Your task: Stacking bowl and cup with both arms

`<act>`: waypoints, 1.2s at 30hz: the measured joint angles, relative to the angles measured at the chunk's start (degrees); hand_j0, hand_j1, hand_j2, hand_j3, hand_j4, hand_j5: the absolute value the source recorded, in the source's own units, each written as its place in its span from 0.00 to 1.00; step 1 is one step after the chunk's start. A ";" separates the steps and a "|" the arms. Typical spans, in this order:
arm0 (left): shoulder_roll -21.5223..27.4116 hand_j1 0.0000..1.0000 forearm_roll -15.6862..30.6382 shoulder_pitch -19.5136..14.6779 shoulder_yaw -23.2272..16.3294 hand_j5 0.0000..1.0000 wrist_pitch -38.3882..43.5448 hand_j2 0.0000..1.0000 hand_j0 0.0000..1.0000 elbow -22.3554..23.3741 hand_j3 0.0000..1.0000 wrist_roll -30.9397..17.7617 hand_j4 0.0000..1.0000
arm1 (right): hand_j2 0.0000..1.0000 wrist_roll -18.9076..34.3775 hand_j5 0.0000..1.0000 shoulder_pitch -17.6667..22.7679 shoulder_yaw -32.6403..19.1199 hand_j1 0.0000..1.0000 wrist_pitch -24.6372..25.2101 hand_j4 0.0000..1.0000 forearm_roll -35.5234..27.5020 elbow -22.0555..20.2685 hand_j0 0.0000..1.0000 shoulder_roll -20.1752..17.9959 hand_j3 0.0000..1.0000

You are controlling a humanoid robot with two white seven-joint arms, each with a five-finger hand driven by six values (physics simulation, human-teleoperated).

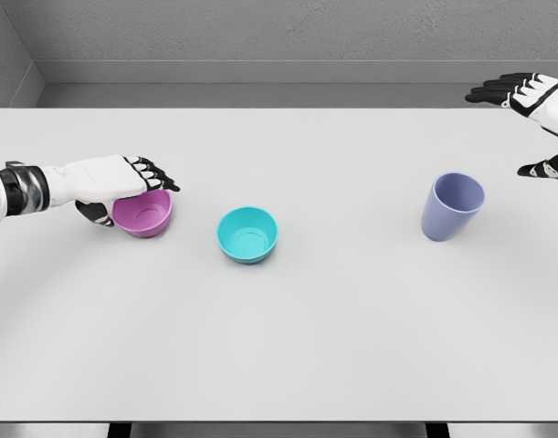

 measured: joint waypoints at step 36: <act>0.00 0.40 0.73 -0.18 -1.11 0.40 -0.05 0.40 0.40 -1.61 0.40 -0.23 0.40 | 1.00 0.00 1.00 0.35 0.00 1.00 0.00 1.00 0.03 -0.10 1.00 -0.07 1.00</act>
